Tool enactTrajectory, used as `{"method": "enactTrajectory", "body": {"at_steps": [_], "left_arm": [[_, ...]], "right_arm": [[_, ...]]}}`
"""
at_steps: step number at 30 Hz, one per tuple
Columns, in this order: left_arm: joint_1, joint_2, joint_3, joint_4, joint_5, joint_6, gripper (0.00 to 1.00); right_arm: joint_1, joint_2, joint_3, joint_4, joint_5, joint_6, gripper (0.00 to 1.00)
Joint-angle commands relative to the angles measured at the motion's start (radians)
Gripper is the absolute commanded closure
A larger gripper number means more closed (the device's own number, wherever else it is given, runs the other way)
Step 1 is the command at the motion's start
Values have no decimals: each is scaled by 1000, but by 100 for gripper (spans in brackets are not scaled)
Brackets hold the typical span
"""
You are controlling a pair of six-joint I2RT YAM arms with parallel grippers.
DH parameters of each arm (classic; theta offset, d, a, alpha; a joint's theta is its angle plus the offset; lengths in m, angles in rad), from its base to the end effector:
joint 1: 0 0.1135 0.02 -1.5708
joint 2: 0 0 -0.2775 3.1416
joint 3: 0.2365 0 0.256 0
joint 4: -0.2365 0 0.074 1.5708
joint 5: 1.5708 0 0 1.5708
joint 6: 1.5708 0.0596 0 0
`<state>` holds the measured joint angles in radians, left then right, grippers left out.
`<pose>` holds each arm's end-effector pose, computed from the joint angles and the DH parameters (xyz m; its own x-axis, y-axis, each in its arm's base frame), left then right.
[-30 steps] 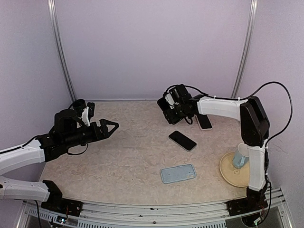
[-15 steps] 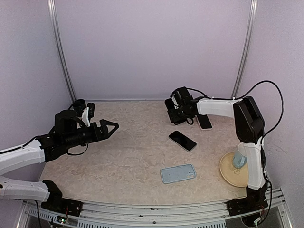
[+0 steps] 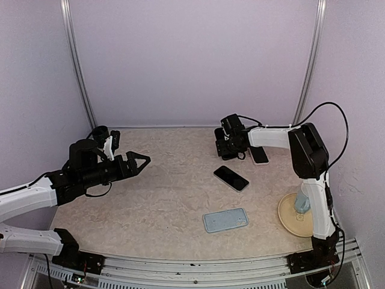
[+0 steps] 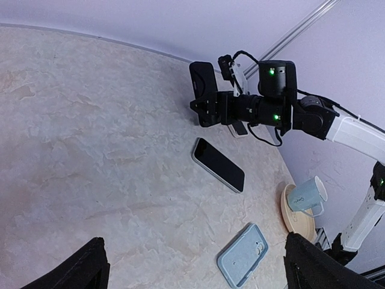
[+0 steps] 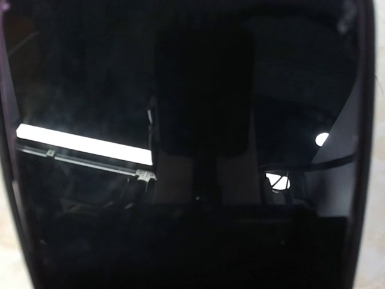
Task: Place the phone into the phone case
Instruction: Place the phone with the phone case at the center of the board.
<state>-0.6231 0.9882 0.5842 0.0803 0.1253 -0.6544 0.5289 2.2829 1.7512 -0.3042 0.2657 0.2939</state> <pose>0.1954 -0.1496 0.2602 -0.6159 -0.3011 -0.7280 0.3785 0.6974 -0.6086 0.4693 0.2562 0.1515 -0.7101 -0.0912 -0.6982 -0.1349 0.9908 0.0078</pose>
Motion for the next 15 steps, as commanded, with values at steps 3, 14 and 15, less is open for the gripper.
{"method": "enactTrajectory", "body": {"at_steps": [3, 14, 15], "left_arm": [[6, 0, -4, 8, -11, -9, 1], [6, -3, -21, 13, -24, -9, 1], [6, -5, -22, 14, -25, -10, 1]], "right_arm": [[-17, 25, 47, 56, -13, 80, 49], [-17, 19, -32, 100, -34, 158, 44], [-17, 17, -35, 99, -32, 160, 43]]}}
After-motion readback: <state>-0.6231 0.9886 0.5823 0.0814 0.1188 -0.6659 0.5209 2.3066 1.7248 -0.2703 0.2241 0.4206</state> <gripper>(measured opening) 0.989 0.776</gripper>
